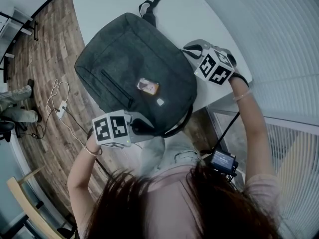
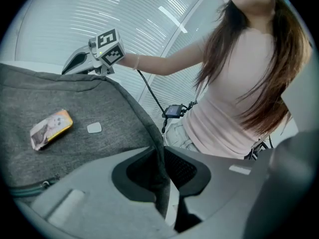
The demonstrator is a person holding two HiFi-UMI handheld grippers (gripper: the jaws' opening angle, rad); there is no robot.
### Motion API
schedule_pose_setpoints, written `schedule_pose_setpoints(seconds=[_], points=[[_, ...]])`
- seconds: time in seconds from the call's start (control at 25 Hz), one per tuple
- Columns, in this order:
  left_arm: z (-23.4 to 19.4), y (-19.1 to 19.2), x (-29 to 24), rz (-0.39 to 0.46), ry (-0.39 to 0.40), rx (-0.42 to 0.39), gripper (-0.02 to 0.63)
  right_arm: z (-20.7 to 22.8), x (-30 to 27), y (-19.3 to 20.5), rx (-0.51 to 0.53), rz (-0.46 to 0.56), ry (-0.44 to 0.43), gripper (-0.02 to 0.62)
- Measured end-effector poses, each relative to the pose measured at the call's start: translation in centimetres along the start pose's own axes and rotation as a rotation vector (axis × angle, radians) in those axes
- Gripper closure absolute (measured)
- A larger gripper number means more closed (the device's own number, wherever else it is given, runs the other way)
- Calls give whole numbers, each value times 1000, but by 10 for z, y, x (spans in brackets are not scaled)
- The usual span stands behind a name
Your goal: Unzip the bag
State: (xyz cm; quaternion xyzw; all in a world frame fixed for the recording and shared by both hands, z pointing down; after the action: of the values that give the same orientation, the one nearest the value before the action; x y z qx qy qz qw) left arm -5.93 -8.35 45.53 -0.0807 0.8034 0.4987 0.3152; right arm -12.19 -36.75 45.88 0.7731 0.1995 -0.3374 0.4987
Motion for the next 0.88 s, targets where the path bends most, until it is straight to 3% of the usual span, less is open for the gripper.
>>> schedule_pose_setpoints(seconds=[0.32,0.88], points=[[0,1,-1,-3,14,20,538,4,-9,-6,45,27,2,566],[-1,-4,-2,3,-6,46,537,9,-14,-10,-5,97,-12,563]])
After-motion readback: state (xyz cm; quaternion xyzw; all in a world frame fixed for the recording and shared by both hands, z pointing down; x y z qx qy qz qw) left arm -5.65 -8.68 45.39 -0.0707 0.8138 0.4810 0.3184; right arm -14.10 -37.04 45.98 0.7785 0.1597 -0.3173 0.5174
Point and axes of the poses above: the fingertips, and each gripper's own axes: x backward along the fingers, z to its right, y out of its underside, the point moved 4 cm from there along x, backward along the fingers, and after that the axes turned 12 degrees about -x, right-handed, at the moved point
